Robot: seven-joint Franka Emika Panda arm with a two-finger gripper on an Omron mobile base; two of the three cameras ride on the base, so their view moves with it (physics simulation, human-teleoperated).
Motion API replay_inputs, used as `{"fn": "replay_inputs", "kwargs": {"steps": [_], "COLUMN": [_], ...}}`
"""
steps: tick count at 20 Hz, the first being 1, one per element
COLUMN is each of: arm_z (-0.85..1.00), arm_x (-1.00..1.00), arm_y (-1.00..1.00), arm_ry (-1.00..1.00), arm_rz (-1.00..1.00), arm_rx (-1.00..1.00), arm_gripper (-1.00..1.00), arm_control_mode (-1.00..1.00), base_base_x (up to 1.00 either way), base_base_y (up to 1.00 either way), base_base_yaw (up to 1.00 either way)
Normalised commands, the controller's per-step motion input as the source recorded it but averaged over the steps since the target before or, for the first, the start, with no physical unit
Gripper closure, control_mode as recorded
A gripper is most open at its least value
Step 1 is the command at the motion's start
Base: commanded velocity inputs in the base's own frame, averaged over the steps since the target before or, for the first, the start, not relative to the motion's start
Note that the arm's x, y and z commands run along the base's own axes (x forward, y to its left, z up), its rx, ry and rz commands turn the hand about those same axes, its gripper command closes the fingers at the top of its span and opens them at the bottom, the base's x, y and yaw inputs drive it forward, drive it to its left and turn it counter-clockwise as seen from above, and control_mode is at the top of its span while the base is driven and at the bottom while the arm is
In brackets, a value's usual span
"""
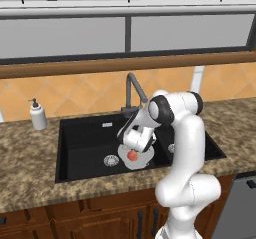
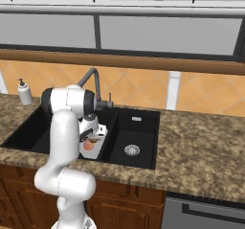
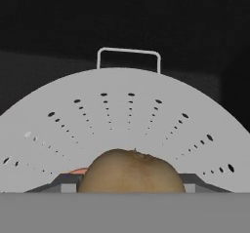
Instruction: Put the colander in the sink, put the kiwi, peach in the colander, and turn on the sink faucet and pour water over the colander.
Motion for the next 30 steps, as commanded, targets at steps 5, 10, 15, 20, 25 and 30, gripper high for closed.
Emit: {"fn": "replay_inputs", "kwargs": {"steps": [5,10,15,20,25,30], "arm_z": [-0.3,-0.14,-0.04,0.0,0.0,0.0], "arm_x": [0.07,0.0,0.0,0.0,0.0,0.0], "arm_y": [0.0,0.0,0.0,0.0,0.0,0.0], "arm_ry": [0.0,-0.01,0.0,0.0,0.0,0.0], "arm_rz": [0.0,0.0,0.0,0.0,0.0,0.0], "arm_rx": [0.0,0.0,0.0,0.0,0.0,0.0], "arm_gripper": [1.0,1.0,1.0,-1.0,-1.0,-1.0], "arm_control_mode": [-1.0,-1.0,-1.0,-1.0,-1.0,-1.0], "base_base_x": [0.0,0.0,0.0,0.0,0.0,0.0], "base_base_y": [0.0,0.0,0.0,0.0,0.0,0.0], "base_base_yaw": [0.0,0.0,0.0,0.0,0.0,0.0]}}
